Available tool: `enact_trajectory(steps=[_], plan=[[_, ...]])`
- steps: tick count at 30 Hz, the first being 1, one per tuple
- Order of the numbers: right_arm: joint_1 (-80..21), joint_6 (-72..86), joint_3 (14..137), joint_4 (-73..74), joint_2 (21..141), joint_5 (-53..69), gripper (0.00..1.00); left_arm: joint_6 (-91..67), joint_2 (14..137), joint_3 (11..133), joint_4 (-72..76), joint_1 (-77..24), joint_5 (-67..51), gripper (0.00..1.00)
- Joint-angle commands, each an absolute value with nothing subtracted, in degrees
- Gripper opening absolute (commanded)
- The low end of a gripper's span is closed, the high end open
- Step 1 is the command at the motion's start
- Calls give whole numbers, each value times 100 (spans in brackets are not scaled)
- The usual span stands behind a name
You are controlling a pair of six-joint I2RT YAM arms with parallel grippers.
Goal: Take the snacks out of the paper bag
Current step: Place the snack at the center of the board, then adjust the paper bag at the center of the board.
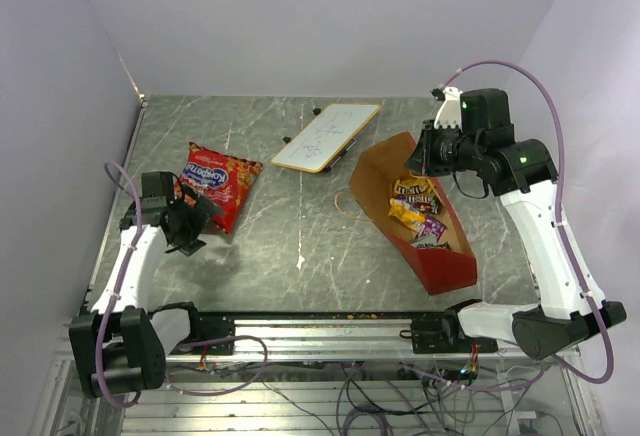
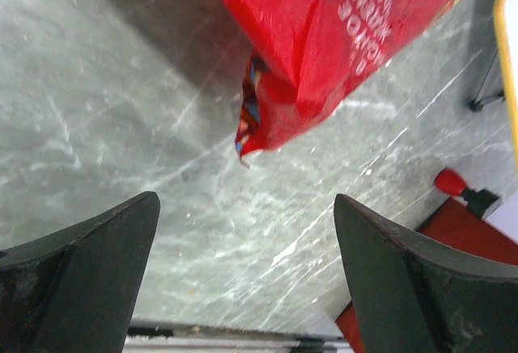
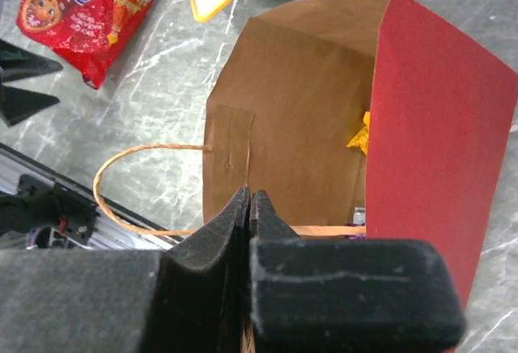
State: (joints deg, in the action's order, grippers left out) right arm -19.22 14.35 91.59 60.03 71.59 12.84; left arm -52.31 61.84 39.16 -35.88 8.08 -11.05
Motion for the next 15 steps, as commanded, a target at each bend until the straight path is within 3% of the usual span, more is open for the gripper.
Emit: enact_trajectory(steps=[1, 7, 11, 15], plan=[[-1953, 1922, 9625, 6324, 7283, 1227, 0, -5354, 5997, 4149, -4646, 604, -1080, 100], [-1951, 2738, 9006, 5843, 6820, 1484, 0, -5390, 5416, 4474, -5656, 393, -1035, 100], [-1956, 3242, 7968, 5361, 6237, 1818, 0, -4560, 5051, 5165, -5581, 42, -1178, 100], [-1956, 3071, 7849, 5712, 5902, 1700, 0, -3957, 4759, 5637, -5212, -373, -1925, 98]])
